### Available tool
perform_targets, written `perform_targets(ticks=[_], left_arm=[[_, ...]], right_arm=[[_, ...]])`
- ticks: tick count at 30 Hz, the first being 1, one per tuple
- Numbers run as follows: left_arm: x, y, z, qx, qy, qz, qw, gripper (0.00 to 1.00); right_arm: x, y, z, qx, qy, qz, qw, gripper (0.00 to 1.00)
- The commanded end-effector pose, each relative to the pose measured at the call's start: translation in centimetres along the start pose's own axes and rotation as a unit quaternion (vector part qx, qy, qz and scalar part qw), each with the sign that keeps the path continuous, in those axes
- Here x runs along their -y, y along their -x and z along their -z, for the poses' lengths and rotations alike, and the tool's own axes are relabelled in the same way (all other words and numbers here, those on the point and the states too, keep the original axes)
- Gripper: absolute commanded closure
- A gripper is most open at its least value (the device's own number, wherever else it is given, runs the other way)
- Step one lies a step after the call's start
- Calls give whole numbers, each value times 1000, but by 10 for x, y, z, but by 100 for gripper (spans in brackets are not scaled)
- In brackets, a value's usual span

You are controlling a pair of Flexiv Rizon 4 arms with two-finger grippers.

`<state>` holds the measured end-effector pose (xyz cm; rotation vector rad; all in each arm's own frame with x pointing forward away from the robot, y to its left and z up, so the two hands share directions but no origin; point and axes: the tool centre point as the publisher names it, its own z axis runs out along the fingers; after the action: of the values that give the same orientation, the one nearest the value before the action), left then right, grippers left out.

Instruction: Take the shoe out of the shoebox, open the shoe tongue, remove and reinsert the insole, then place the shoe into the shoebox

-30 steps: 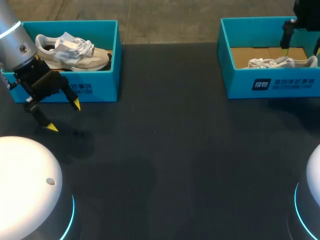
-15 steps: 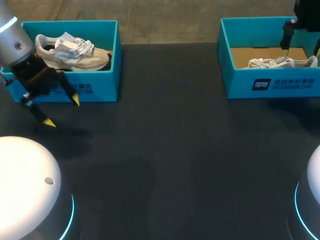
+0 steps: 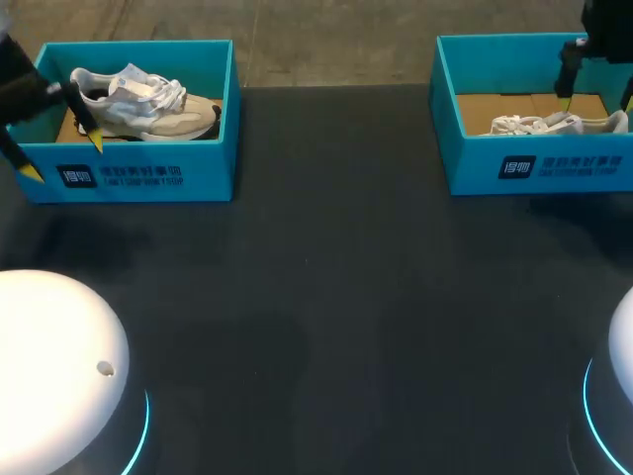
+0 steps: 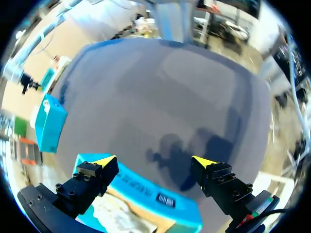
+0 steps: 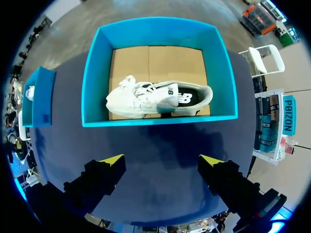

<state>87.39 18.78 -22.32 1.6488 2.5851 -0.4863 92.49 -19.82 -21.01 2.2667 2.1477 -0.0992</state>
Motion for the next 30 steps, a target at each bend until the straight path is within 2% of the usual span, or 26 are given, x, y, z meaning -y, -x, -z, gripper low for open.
perform_targets(ticks=[1,5,10,11,24,26,30], left_arm=[[-30,4,26,-34,10,-40,999,0],[-59,8,41,-51,35,-69,996,0],[-96,13,59,-55,44,-101,992,0],[-110,11,64,-46,34,-129,990,0],[-110,11,64,-46,34,-129,990,0],[-126,16,63,-54,66,-129,988,0],[-166,23,62,-62,89,-144,984,0]], right_arm=[[1,0,0,0,1,0,1000,0],[1,0,0,0,1,0,1000,0],[1,0,0,0,1,0,1000,0],[1,0,0,0,1,0,1000,0],[1,0,0,0,1,0,1000,0],[1,0,0,0,1,0,1000,0],[1,0,0,0,1,0,1000,0]])
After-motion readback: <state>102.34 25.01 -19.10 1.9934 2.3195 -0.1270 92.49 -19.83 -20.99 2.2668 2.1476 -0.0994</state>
